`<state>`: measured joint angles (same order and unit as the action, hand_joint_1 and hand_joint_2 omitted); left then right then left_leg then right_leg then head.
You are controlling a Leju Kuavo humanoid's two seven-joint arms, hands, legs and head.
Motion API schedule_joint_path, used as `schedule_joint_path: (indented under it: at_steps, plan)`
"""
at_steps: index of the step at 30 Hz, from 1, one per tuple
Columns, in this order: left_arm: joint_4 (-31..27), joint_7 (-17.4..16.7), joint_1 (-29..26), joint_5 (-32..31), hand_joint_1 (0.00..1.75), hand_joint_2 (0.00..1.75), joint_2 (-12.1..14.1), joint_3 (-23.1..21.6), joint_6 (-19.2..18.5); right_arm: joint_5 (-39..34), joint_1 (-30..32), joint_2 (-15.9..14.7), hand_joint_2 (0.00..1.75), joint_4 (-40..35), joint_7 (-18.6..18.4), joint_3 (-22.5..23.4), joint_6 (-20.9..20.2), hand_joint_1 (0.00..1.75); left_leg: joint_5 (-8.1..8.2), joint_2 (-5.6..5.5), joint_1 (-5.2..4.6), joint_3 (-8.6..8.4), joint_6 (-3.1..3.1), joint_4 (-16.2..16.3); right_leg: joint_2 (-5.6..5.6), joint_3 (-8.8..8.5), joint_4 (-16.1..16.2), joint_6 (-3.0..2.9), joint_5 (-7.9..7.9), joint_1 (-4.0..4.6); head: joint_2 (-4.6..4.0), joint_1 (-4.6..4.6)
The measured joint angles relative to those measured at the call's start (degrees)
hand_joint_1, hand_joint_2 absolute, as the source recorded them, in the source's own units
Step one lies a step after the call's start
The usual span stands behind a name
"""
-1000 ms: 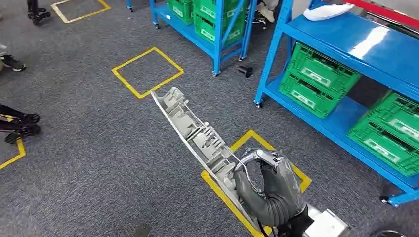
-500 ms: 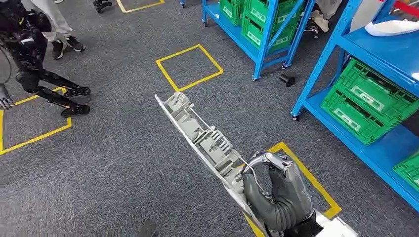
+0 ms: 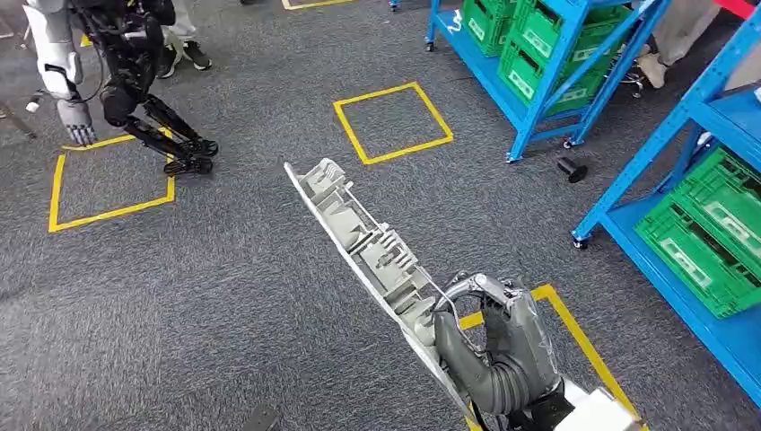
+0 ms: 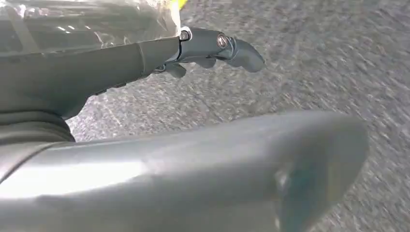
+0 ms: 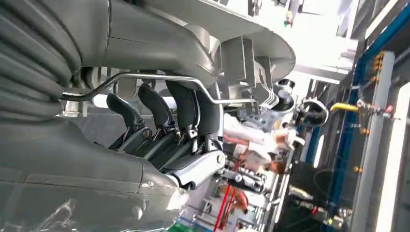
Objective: Take the parts from the cabinet and place them on the table.
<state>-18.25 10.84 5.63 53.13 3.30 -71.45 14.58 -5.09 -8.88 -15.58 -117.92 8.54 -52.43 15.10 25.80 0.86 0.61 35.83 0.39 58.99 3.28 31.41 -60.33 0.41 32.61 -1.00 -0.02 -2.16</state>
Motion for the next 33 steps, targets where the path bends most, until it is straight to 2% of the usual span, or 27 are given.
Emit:
schedule_joint_path:
  at_steps: [1, 3, 4, 5, 6, 8, 9, 10, 11, 13, 14, 15, 16, 18, 19, 20, 21, 23, 24, 25, 26, 27, 29, 30, 31, 32, 33]
  plan:
    - [0.0, -0.02, 0.15, 0.0, 0.0, 1.75, 0.09, 0.0, 0.0, 0.0, 0.06, -0.04, 1.75, -0.13, 0.0, 0.04, 0.04, 1.75, 0.02, -0.47, -0.04, 0.0, 0.42, 0.0, -1.7, 1.74, -3.49, -0.21, 1.88, 0.0, 0.0, 0.37]
    - [0.0, -0.02, 0.43, 0.0, 0.0, 1.75, 0.04, 0.0, 0.0, 0.0, 0.36, -0.13, 1.75, -0.13, -0.02, 0.13, 0.07, 1.75, 0.15, -1.93, -0.28, 0.0, 0.79, 0.01, -3.04, 6.78, -12.76, -0.41, 5.42, 0.09, 0.0, 0.87]
    - [0.0, -0.02, 0.4, 0.0, 0.0, 1.75, 0.04, 0.0, -0.02, 0.0, 0.48, -0.15, 1.75, -0.13, -0.04, 0.18, 0.07, 1.75, 0.19, -2.68, -0.4, -0.02, 0.85, 0.05, -3.11, 8.84, -15.89, -0.48, 5.94, 0.14, 0.0, 1.0]
    - [0.0, -0.05, 0.3, -0.04, 0.0, 1.75, 0.04, 0.0, -0.04, 0.0, 0.61, -0.22, 1.75, -0.13, -0.08, 0.17, 0.07, 1.75, 0.21, -3.57, -0.5, -0.09, 0.87, 0.1, -3.14, 9.75, -16.35, -0.62, 4.8, 0.2, 0.0, 1.05]
    - [0.0, -0.07, 0.26, -0.11, 0.0, 1.75, 0.02, 0.0, -0.04, 0.0, 0.64, -0.26, 1.75, -0.13, -0.13, 0.2, 0.07, 1.75, 0.25, -4.45, -0.55, -0.2, 0.9, 0.14, -3.33, 9.23, -14.03, -0.85, 2.35, 0.24, 0.0, 1.11]
    - [0.0, -0.09, 0.33, -0.2, 0.0, 1.75, 0.0, 0.0, -0.04, 0.02, 0.63, -0.28, 1.75, -0.18, -0.15, 0.24, 0.07, 1.75, 0.4, -6.2, -0.58, -0.48, 0.72, 0.24, -4.68, 5.79, -4.82, -1.48, -3.57, 0.25, 0.0, 1.31]
    - [0.0, -0.09, 0.31, -0.33, 0.0, 1.75, -0.04, -0.02, -0.09, 0.07, 0.62, -0.28, 1.75, -0.24, -0.13, 0.26, 0.07, 1.75, 0.51, -6.8, -0.36, -0.35, 0.55, 0.28, -7.24, 4.57, -1.14, -1.86, -5.02, 0.19, 0.0, 1.46]
    - [0.0, -0.11, 0.47, -0.33, 0.0, 1.75, -0.11, -0.09, -0.11, 0.15, 0.73, -0.33, 1.75, -0.29, -0.13, 0.26, 0.11, 1.75, 0.58, -7.53, -0.76, -0.04, 0.22, 0.76, -8.5, 3.92, 0.0, -1.97, -4.69, -0.14, 0.0, 1.31]
    - [0.0, -0.09, 0.43, -0.39, 0.0, 1.75, -0.11, -0.09, -0.09, 0.15, 0.69, -0.37, 1.75, -0.31, -0.19, 0.26, 0.15, 1.75, 0.36, -8.12, -0.24, 0.3, -0.17, 0.64, -7.92, 3.75, 0.28, -1.53, -4.38, 0.17, -0.02, 1.46]
    - [0.0, -0.09, 0.07, -0.5, 0.0, 1.75, -0.11, -0.24, -0.09, 0.18, 0.66, -0.42, 1.75, -0.31, -0.32, 0.33, 0.2, 1.75, 0.18, -9.34, 0.21, 0.39, -1.0, 0.27, -7.0, 3.55, 0.52, -1.83, -4.37, 0.52, 0.0, 1.57]
    - [0.02, -0.11, 0.05, -0.48, 0.0, 1.75, 0.09, -0.24, -0.02, 0.18, 0.7, -0.42, 1.75, -0.37, -0.35, 0.37, 0.2, 1.75, 0.4, -9.41, 0.07, 0.3, -1.33, 0.41, -6.14, 3.03, 1.32, -2.17, -4.63, -0.03, 0.0, 1.55]
    - [0.02, -0.04, -0.06, -0.52, 0.0, 1.75, -0.09, -0.26, 0.0, 0.24, 0.76, -0.42, 1.75, -0.39, -0.44, 0.37, 0.2, 1.75, 0.99, -6.24, -0.29, 0.79, -1.59, 1.19, -5.42, 2.34, 1.78, -2.35, -4.68, -0.01, -0.02, 1.42]
    - [0.02, -0.02, 0.11, -0.57, 0.0, 1.75, -0.13, -0.31, -0.02, 0.35, 0.82, -0.42, 1.75, -0.5, -0.44, 0.39, 0.24, 1.75, 2.61, -3.74, -0.27, 1.86, -1.92, 3.82, -4.6, 1.89, 1.94, -2.63, -4.55, 0.06, -0.02, 0.82]
    - [0.02, -0.05, 0.52, -0.87, 0.0, 1.75, -0.17, -0.37, -0.04, 0.68, 0.89, -0.42, 1.75, -0.59, -0.5, 0.46, 0.31, 1.75, 6.14, -1.92, 0.18, 5.87, -2.48, 12.45, -2.82, 1.35, 1.91, -2.88, -4.13, 0.22, 0.0, 0.74]
    - [0.02, -0.05, 0.51, -0.92, 0.0, 1.75, -0.17, -0.44, -0.04, 0.77, 0.91, -0.42, 1.75, -0.59, -0.52, 0.48, 0.33, 1.75, 7.0, -1.7, 0.36, 7.44, -2.71, 15.57, -2.05, 1.18, 1.9, -2.87, -3.94, 0.21, 0.0, 0.72]
    - [0.02, -0.11, 0.44, -0.98, 0.0, 1.75, -0.17, -0.63, -0.04, 0.83, 0.95, -0.44, 1.75, -0.59, -0.57, 0.48, 0.33, 1.75, 6.52, -1.61, 0.54, 7.87, -2.89, 16.22, -1.27, 0.97, 1.89, -2.8, -3.74, 0.17, 0.0, 0.63]
    - [0.02, -0.11, 0.34, -1.03, 0.0, 1.75, -0.17, -0.83, -0.09, 0.88, 1.02, -0.44, 1.75, -0.59, -0.61, 0.52, 0.33, 1.75, 4.96, -1.47, 0.69, 7.03, -3.01, 14.49, -0.61, 0.75, 1.87, -2.64, -3.52, 0.13, 0.0, 0.52]
    - [0.02, -0.31, 0.38, -1.18, 0.0, 1.75, -0.15, -1.0, -0.11, 1.09, 1.15, -0.44, 1.75, -0.72, -0.81, 0.63, 0.35, 1.75, 0.2, -0.44, 0.81, 2.4, -3.02, 5.62, 0.67, 0.02, 1.84, -2.17, -2.97, 0.03, 0.0, 0.19]
    - [0.02, -0.33, 0.45, -1.2, 0.0, 1.75, -0.15, -1.07, -0.13, 1.25, 1.19, -0.44, 1.75, -0.77, -0.89, 0.7, 0.35, 1.75, -0.57, 1.6, 0.67, 0.34, -3.01, 1.3, 1.31, -0.42, 1.84, -1.83, -2.59, 0.05, 0.0, 0.04]
    - [0.02, -0.42, 0.63, -1.29, 0.0, 1.75, -0.26, -1.18, -0.15, 1.36, 1.24, -0.44, 1.75, -0.79, -0.92, 0.77, 0.4, 1.75, 0.11, 3.94, -0.37, -0.52, -2.71, 0.78, 1.79, -0.44, 1.72, -1.45, -2.35, 0.69, -0.02, -0.2]
    - [0.02, -0.52, 0.91, -1.33, 0.0, 1.75, -0.26, -1.2, -0.18, 1.57, 1.35, -0.44, 1.75, -0.9, -0.96, 0.79, 0.46, 1.75, 0.25, 3.34, -0.32, -0.23, -1.47, 0.72, 2.23, -0.35, 1.76, -1.14, -2.29, 0.72, 0.0, -0.27]
    - [0.02, -0.55, 0.85, -1.33, 0.0, 1.75, -0.26, -1.24, -0.15, 1.9, 1.36, -0.48, 1.75, -0.92, -1.07, 0.79, 0.5, 1.75, 0.22, 2.73, -0.41, -0.01, -1.23, 0.57, 2.84, -0.55, 1.78, -0.88, -2.19, 0.8, 0.0, 0.17]
    - [0.02, -0.64, 0.68, -1.33, 0.0, 1.75, -0.26, -1.31, -0.13, 1.97, 1.4, -0.55, 1.75, -0.94, -1.11, 0.92, 0.57, 1.75, 0.23, 1.61, -0.49, 0.11, -0.49, 0.41, 4.03, -0.87, 2.07, -0.4, -1.98, 0.69, 0.0, 0.15]
    - [0.02, -0.68, 0.64, -1.33, 0.0, 1.75, -0.33, -1.31, -0.11, 2.01, 1.41, -0.63, 1.75, -1.09, -1.16, 1.01, 0.59, 1.75, 0.07, 0.74, -0.13, -0.09, -0.06, 0.15, 1.8, -0.83, 1.37, 0.07, -0.87, 0.34, 0.0, 0.28]
    - [0.02, -0.68, 0.81, -1.33, 0.0, 1.75, -0.26, -1.31, -0.07, 2.06, 1.54, -0.68, 1.75, -1.29, -1.13, 1.03, 0.66, 1.75, 0.09, 0.19, -0.1, -0.06, 0.41, 0.16, -0.95, 0.22, -0.86, -0.09, 0.44, 0.17, 0.0, 0.48]
    - [0.02, -0.68, 1.05, -1.33, 0.0, 1.75, -0.26, -1.31, 0.0, 2.06, 1.63, -0.77, 1.75, -1.4, -1.14, 1.12, 0.72, 1.75, 0.12, -0.37, -0.14, -0.04, 0.68, 0.16, -2.31, 2.21, -4.83, -0.24, 2.33, 0.18, 0.0, 0.85]
    - [0.02, -0.7, 1.29, -1.36, 0.0, 1.75, -0.31, -1.31, -0.04, 2.1, 1.67, -0.89, 1.75, -1.4, -1.14, 1.16, 0.77, 1.75, 0.17, -1.23, -0.28, -0.04, 0.83, 0.16, -2.93, 4.9, -9.74, -0.31, 4.29, 0.25, -0.02, 1.22]
